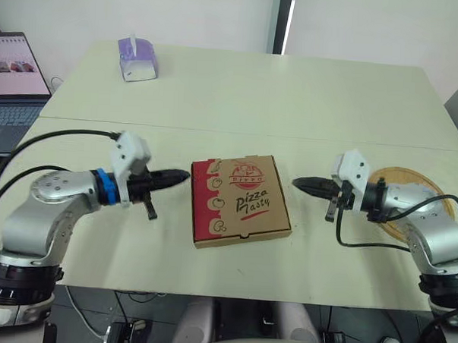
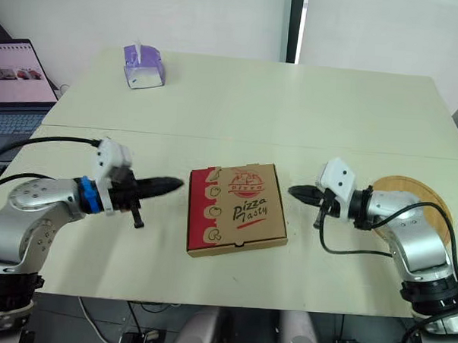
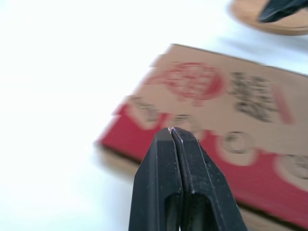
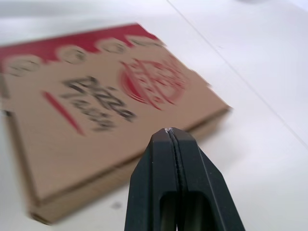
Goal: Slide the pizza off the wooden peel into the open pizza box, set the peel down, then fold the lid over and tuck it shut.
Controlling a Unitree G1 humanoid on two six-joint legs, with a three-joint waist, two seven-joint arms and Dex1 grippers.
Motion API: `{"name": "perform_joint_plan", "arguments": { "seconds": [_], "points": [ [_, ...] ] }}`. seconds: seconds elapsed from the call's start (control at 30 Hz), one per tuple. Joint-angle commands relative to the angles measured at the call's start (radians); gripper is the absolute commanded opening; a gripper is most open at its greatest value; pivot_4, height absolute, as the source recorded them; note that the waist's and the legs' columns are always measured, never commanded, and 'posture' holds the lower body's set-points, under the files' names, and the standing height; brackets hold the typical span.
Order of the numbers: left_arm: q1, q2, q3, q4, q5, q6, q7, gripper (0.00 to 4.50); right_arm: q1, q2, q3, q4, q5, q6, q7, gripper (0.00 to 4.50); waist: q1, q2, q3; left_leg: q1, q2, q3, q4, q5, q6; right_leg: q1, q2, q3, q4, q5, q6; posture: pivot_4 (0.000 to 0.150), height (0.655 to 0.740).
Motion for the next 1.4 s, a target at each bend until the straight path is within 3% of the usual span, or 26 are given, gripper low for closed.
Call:
{"name": "perform_joint_plan", "arguments": {
  "seconds": [0.03, 0.27, 0.63, 1.0, 1.23, 1.4],
  "points": [
    [0.017, 0.035, -0.005, 0.034, 0.109, -0.043, 0.071, 0.0, -0.041, -0.01, 0.049, 0.115, -0.112, -0.084, -0.033, 0.02, 0.0, 0.0, 0.0, 0.0, 0.0, 0.0, 0.0, 0.001, -0.003, 0.0, 0.0, 0.0, 0.0, 0.0, 0.0, 0.15, 0.74],
    [0.051, -0.012, -0.129, 0.01, 0.175, 0.004, 0.115, 0.0, -0.053, 0.055, 0.121, 0.211, -0.16, -0.16, -0.007, 0.02, -0.001, 0.0, 0.0, -0.001, 0.0, 0.001, -0.002, 0.002, -0.003, -0.001, 0.0, 0.001, -0.001, 0.0, 0.0, 0.15, 0.74],
    [-0.021, -0.126, -0.267, -0.045, 0.14, 0.056, 0.072, 0.0, 0.089, 0.088, 0.121, -0.076, -0.088, 0.019, -0.02, 0.02, 0.004, 0.0, 0.0, -0.001, 0.0, 0.0, -0.001, 0.001, -0.002, -0.001, -0.001, 0.0, 0.0, 0.0, 0.0, 0.15, 0.74],
    [-0.108, -0.165, -0.37, 0.049, 0.198, -0.003, 0.011, 0.0, 0.151, 0.033, 0.058, -0.122, -0.089, 0.061, -0.008, 0.02, 0.008, 0.0, 0.0, -0.001, -0.001, 0.0, -0.001, 0.002, -0.003, 0.0, -0.001, 0.0, -0.001, 0.0, 0.0, 0.15, 0.74],
    [-0.114, -0.164, -0.357, 0.095, 0.225, -0.037, 0.002, 0.0, 0.149, 0.022, 0.055, -0.106, -0.102, 0.047, -0.012, 0.02, 0.009, 0.0, 0.0, -0.001, -0.001, 0.0, -0.001, 0.002, -0.003, 0.0, -0.001, 0.0, 0.0, 0.0, 0.0, 0.15, 0.74],
    [-0.058, -0.095, -0.251, 0.127, 0.213, -0.115, -0.021, 0.0, 0.168, -0.042, -0.005, -0.035, -0.115, -0.029, -0.006, 0.02, 0.006, 0.0, 0.0, -0.001, -0.001, 0.0, -0.001, 0.002, -0.003, 0.0, -0.001, 0.0, 0.0, 0.0, 0.0, 0.15, 0.74]
  ]
}}
